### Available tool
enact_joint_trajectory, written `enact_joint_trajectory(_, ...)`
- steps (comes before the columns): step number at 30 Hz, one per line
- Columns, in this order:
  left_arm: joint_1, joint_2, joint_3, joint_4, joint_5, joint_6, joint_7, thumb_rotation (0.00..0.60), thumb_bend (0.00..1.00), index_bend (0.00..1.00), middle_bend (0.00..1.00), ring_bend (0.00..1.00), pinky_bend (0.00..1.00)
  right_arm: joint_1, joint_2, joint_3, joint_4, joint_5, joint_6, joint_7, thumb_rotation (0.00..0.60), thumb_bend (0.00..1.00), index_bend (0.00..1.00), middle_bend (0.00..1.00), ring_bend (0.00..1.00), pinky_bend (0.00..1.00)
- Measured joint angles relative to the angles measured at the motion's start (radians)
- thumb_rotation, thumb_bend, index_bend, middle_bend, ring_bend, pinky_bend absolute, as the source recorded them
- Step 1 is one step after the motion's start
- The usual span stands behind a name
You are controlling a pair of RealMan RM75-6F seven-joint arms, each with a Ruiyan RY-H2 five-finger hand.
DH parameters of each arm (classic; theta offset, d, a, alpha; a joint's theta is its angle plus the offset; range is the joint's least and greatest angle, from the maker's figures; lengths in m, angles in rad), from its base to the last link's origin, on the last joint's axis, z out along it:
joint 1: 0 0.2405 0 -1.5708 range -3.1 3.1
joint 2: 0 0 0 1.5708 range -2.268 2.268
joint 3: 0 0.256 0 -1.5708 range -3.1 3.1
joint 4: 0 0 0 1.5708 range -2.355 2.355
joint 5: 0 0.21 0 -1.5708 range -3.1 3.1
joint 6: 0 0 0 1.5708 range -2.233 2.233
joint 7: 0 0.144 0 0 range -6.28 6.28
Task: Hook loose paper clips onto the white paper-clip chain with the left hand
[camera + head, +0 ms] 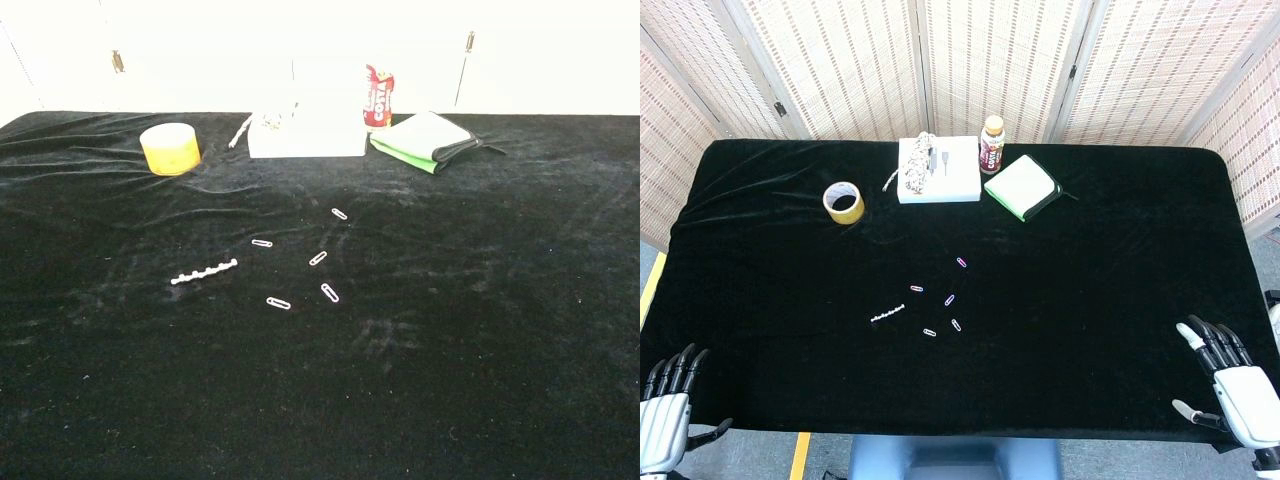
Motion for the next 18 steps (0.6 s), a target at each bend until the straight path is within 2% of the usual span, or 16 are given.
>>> enact_joint_trajectory(9,-0.004,0.002,-0.001,0.000,-0.004,-0.008,-0.006,0.600,0.13,0.00,0.00,0.04,0.00,0.002,-0.003,0.001,-0.007,0.004,-0.007,-0.016,0.600,0.01,0.00,0.00,0.00,0.00)
enact_joint_trajectory(11,-0.007,-0.002,0.001,0.003,0.013,-0.005,-0.009,0.600,0.13,0.00,0.00,0.04,0.03,-0.002,-0.005,0.001,-0.007,0.004,0.001,-0.017,0.600,0.01,0.00,0.00,0.00,0.00)
enact_joint_trajectory(14,-0.016,-0.015,-0.002,0.014,0.044,-0.002,-0.022,0.600,0.13,0.00,0.06,0.12,0.17,-0.006,-0.009,0.002,-0.007,0.003,0.008,-0.026,0.600,0.01,0.00,0.00,0.00,0.00)
enact_joint_trajectory(18,-0.037,-0.041,-0.009,0.016,0.041,-0.033,-0.032,0.600,0.13,0.05,0.25,0.42,0.48,-0.017,-0.019,0.007,-0.008,0.000,0.033,-0.048,0.600,0.01,0.00,0.00,0.00,0.00)
